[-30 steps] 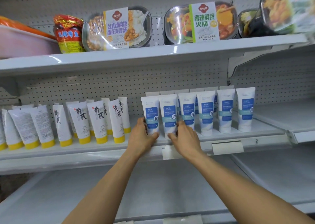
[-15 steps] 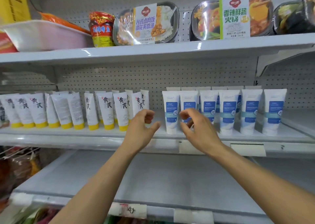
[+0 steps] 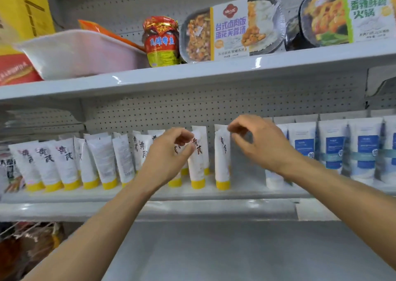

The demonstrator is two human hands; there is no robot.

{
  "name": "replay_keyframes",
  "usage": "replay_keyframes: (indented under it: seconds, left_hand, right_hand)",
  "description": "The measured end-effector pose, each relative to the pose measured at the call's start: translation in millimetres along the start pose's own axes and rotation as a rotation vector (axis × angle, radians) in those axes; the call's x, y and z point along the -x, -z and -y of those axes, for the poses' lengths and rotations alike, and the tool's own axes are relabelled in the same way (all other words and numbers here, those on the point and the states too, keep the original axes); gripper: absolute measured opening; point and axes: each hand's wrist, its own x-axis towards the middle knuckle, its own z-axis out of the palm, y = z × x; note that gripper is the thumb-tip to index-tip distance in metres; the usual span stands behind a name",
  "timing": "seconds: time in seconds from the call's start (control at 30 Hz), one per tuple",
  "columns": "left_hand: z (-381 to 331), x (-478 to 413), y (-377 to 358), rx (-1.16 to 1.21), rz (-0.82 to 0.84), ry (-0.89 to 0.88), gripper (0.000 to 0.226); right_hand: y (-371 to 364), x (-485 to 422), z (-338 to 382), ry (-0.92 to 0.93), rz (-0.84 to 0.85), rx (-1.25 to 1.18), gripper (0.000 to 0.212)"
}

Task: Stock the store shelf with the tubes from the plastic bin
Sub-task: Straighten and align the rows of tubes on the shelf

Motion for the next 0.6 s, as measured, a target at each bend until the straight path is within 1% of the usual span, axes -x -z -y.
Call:
replay_keyframes:
  seconds: [0.07,0.13,0.2,0.27,0.33,0.43,0.53,0.6]
  left_hand:
    - [10,-19,13,-0.033,0.047,-0.05,0.016]
    - [18,-42,23,-0.067,0.102,-0.083,0.018]
    - [23,-66,28,-0.068,0.166,-0.084,0.021]
    - [28,-87,28,-0.01,0.25,-0.072,0.023]
    - [33,-106,24,-0.024,0.31,-0.113,0.026]
    - [40,-130,15,-0.111,0.387,-0.175,0.028]
    - [45,-148,8,-0.19,0.47,-0.239,0.033]
    - [49,-158,4,-0.197,0.53,-0.27,0.034]
  right_hand:
    - [1,-21,6,0.007,0.007,0.101,0.012]
    - [1,-42,7,-0.027,0.082,0.194,0.017]
    - [1,-61,5,-0.091,0.186,0.219,0.025]
    - [0,-77,1,-0.13,0.256,0.208,0.029]
    - [-1,-90,-5,-0.157,0.319,0.216,0.027]
    - [-4,-106,-17,-0.194,0.393,0.238,0.024]
    - [-8,-122,-29,-0.21,0.476,0.295,0.023]
    - [-11,-130,-32,-0.204,0.54,0.316,0.023]
